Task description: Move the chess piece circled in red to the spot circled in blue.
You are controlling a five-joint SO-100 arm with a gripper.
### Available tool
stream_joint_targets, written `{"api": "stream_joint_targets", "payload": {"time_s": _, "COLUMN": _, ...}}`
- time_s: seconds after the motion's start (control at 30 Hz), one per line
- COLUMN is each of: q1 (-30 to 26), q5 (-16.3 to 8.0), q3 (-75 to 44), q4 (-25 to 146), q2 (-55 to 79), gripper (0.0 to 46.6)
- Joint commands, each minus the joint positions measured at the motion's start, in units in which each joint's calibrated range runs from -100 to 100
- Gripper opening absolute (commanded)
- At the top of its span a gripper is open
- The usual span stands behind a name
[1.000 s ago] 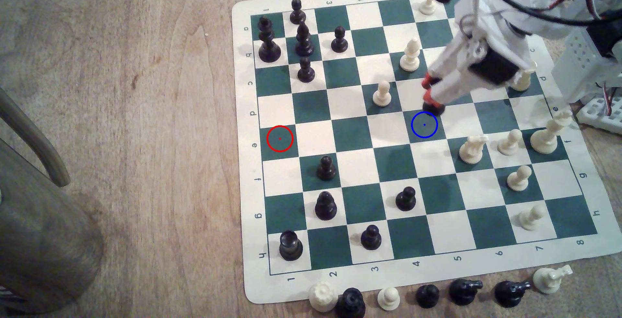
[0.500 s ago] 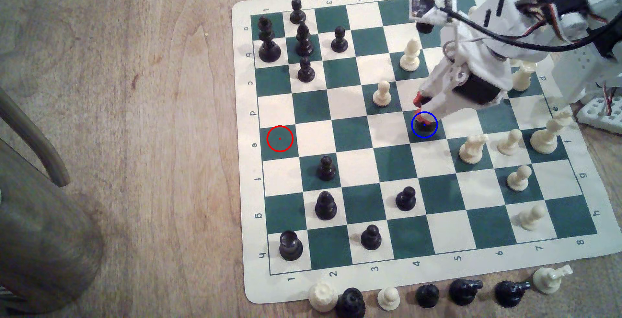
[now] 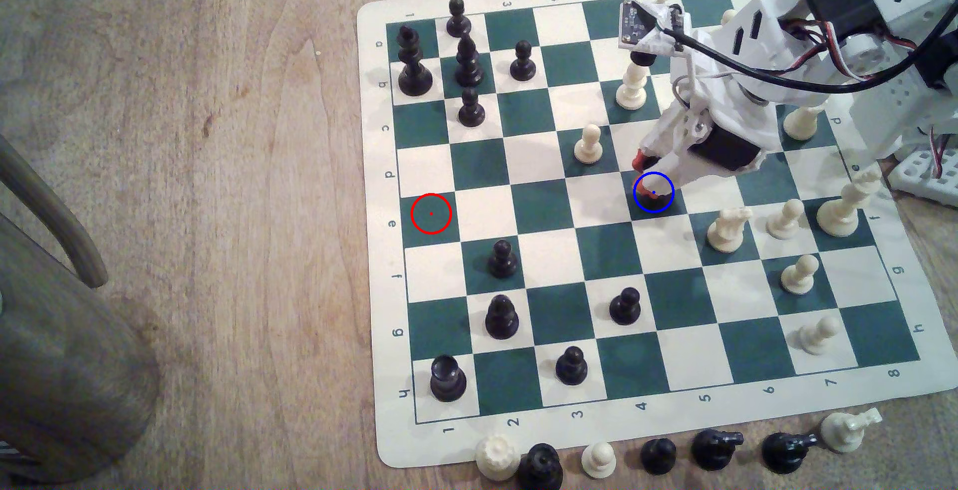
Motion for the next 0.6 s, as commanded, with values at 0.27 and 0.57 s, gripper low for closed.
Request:
{"api": "stream_joint_targets", "payload": {"time_s": 0.27, "q1": 0.5, "q5": 0.1, "q3": -4.9, "q4": 5.7, "q2": -7.2, "gripper": 0.3}}
{"api": "stream_joint_targets", "payload": {"time_s": 0.57, "q1": 1.1, "q5": 0.2, "q3": -5.5, "q4": 3.4, "q2": -5.7, "gripper": 0.3}}
